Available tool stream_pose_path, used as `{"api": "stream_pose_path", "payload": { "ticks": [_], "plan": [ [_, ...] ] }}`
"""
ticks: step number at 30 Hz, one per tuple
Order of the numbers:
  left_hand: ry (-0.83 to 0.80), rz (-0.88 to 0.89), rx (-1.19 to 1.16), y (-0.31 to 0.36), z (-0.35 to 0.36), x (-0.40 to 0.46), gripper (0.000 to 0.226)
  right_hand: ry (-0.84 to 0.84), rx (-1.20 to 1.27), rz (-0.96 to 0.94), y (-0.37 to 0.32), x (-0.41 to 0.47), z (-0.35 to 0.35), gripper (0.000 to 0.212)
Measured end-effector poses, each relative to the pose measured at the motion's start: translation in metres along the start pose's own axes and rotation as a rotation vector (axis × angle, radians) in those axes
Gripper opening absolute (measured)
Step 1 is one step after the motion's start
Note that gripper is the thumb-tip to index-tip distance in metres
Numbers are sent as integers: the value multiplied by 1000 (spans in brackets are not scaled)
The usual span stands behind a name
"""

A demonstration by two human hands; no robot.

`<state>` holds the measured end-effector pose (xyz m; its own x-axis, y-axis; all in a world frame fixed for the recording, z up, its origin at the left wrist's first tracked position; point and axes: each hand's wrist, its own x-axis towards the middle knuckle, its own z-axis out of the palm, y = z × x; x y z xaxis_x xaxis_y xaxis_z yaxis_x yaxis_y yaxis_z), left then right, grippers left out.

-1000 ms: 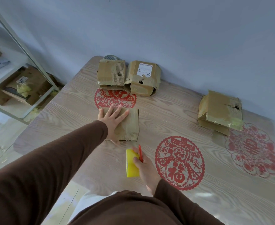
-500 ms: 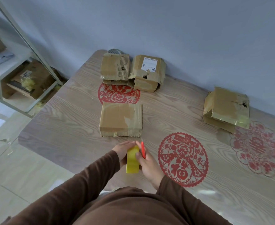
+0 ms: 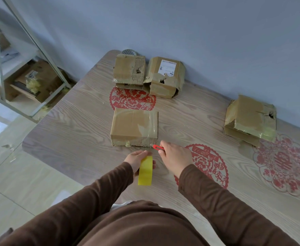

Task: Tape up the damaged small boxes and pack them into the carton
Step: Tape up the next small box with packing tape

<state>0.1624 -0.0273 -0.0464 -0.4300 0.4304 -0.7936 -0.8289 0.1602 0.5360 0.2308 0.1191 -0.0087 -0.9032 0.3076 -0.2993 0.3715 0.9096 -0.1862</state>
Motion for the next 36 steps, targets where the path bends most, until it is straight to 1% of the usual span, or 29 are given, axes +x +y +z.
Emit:
{"api": "stream_pose_path", "payload": {
  "ticks": [3, 7, 9, 12, 17, 19, 22, 24, 26, 27, 29, 30, 31, 33, 35, 36],
  "plan": [
    [-2, 3, -9, -1, 0, 0, 25, 4, -15, -18, 1, 1, 1, 14],
    [-6, 4, -19, 1, 0, -2, 24, 63, -27, -55, 2, 1, 5, 25],
    [-3, 3, -26, 1, 0, -2, 24, 76, -42, -72, 1, 2, 7, 27],
    [12, 1, -10, -1, -1, 1, 25, 77, -81, -54, 0, 5, 9, 27],
    [20, 27, 25, 6, 1, 1, 16, 65, -138, -24, -3, 12, 14, 30],
    [25, 32, 29, 10, 3, 0, 14, 9, -159, 11, 3, 16, 16, 30],
    [39, 23, 11, 12, 3, -2, 17, -127, -157, 123, 26, 20, 14, 29],
    [44, 21, -3, 14, 2, -2, 17, -150, -62, 127, 40, 18, 9, 33],
    [47, 28, 13, 14, 1, -2, 20, -96, 140, 81, 39, 16, 0, 43],
    [47, 32, 24, 14, 1, -1, 21, -18, 230, 33, 34, 17, -2, 42],
    [46, 47, 54, 14, 2, 1, 18, 151, 316, -45, 19, 29, 0, 32],
    [43, 60, 69, 14, 3, 1, 16, 178, 324, -57, 11, 37, 3, 38],
    [44, 68, 83, 14, 3, 2, 14, 166, 325, -53, 5, 46, 7, 46],
    [56, 63, 129, 16, 2, 2, 13, 129, 288, -18, -2, 57, 20, 49],
    [85, 77, 302, 16, -3, 6, 16, 141, 248, -5, -1, 61, 33, 48],
    [114, 110, 452, 17, -6, 9, 20, 158, 236, -7, 0, 60, 37, 47]
  ]
}}
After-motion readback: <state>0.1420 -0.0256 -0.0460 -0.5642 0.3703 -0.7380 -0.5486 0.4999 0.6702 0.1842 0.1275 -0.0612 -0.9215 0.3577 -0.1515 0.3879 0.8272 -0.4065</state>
